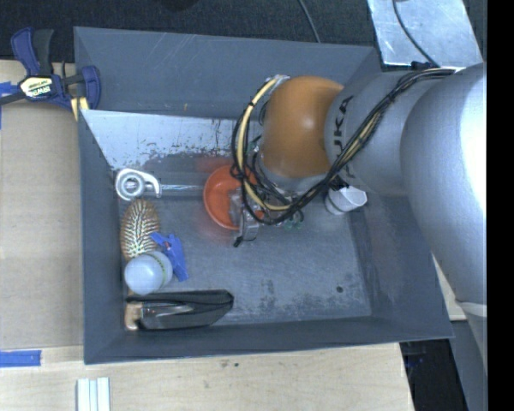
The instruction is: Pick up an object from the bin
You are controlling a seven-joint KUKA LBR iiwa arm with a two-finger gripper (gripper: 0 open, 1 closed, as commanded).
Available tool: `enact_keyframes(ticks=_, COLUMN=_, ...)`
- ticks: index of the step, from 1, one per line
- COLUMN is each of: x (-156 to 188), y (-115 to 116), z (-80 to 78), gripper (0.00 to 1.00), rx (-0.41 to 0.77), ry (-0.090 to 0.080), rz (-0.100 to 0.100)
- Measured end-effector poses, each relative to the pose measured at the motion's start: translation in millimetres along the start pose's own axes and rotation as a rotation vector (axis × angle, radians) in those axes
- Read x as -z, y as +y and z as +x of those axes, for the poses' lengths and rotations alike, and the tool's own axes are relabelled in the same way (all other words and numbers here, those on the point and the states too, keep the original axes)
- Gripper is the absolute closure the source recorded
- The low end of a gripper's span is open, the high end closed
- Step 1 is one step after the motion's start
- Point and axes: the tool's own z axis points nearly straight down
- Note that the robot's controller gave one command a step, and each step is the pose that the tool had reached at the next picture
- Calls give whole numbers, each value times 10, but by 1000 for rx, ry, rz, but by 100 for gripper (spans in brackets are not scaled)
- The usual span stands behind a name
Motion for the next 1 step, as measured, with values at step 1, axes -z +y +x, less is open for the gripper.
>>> enact_keyframes(ticks=1, x=433, y=-4, z=14, gripper=100, rx=0, ry=1, rz=0)
